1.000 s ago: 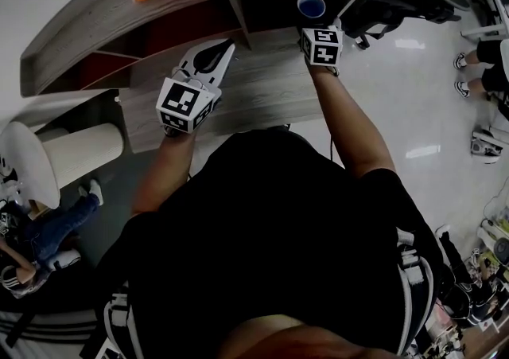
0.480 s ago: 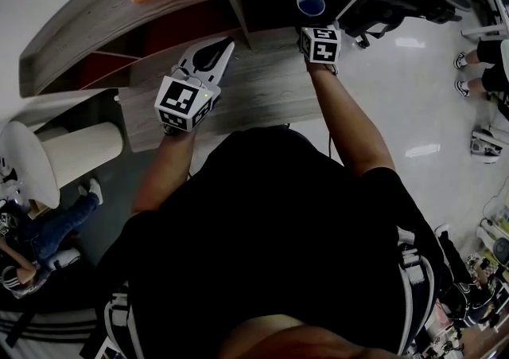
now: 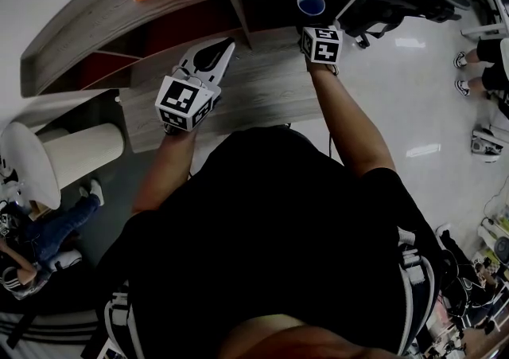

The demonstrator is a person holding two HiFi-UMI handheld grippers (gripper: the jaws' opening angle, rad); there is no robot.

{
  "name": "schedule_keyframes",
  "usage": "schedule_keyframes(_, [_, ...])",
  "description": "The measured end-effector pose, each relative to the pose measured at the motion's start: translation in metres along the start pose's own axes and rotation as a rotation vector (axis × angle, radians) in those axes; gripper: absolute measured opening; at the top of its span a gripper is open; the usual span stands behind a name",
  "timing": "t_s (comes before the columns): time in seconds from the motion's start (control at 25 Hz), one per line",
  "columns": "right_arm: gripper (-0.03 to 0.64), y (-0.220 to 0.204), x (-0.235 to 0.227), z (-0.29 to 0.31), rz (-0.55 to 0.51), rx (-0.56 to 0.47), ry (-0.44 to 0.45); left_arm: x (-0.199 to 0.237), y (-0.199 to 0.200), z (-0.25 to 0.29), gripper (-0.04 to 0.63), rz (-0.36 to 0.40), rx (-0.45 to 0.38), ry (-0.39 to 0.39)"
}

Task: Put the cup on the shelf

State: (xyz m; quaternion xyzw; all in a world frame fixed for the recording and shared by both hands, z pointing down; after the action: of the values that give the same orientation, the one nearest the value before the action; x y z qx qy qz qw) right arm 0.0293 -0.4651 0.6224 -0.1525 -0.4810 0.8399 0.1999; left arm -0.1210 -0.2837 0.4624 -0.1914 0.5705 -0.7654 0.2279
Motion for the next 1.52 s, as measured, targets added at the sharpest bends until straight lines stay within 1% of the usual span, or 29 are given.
schedule_keyframes(0.44, [0.298, -0.003, 0.001, -0.021, -0.002, -0.011, -0.018, -0.007, 0.004, -0.004, 0.017, 0.001, -0.014, -0.042])
schedule_keyframes(0.64, [0.298, -0.008, 0.004, -0.041, 0.007, -0.016, -0.031, -0.009, 0.007, -0.011, 0.017, 0.019, -0.031, -0.062])
schedule_keyframes(0.84, [0.291, -0.01, 0.009, -0.064, -0.009, -0.011, -0.028, -0.014, 0.011, -0.018, 0.017, 0.031, -0.045, -0.093])
schedule_keyframes(0.92, [0.231, -0.006, 0.008, -0.075, 0.009, -0.027, -0.031, -0.016, 0.012, -0.02, 0.017, 0.036, -0.051, -0.108])
schedule_keyframes(1.0, [0.19, 0.002, 0.01, -0.09, 0.013, -0.048, -0.028, -0.019, 0.014, -0.024, 0.016, 0.04, -0.059, -0.121])
schedule_keyframes(1.12, [0.176, 0.021, 0.019, -0.111, 0.024, -0.102, -0.013, -0.024, 0.018, -0.03, 0.017, 0.05, -0.072, -0.147])
schedule_keyframes(1.24, [0.15, 0.032, 0.028, -0.131, -0.012, -0.121, -0.004, -0.028, 0.024, -0.039, 0.017, 0.064, -0.102, -0.165])
schedule_keyframes(1.28, [0.135, 0.038, 0.031, -0.139, -0.024, -0.134, -0.006, -0.029, 0.027, -0.043, 0.017, 0.069, -0.115, -0.167])
schedule_keyframes(1.36, [0.076, 0.051, 0.037, -0.156, -0.048, -0.17, -0.027, -0.03, 0.03, -0.05, 0.017, 0.075, -0.133, -0.173])
schedule_keyframes(1.52, [0.037, 0.064, 0.042, -0.185, -0.067, -0.215, -0.059, -0.032, 0.032, -0.06, 0.017, 0.083, -0.142, -0.202])
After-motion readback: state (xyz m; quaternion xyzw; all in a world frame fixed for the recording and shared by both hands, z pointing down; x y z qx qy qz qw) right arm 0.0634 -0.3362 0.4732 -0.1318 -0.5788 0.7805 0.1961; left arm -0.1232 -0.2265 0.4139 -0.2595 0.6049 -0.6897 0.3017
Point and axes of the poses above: the fingertips, and each gripper's own axes: z forward along the fingers, x to its left, y out of its top, the point moved 1 cm from there along -z, backward along the fingers, and after that the axes turned 4 degrees about -y, right-handed, at the moved point
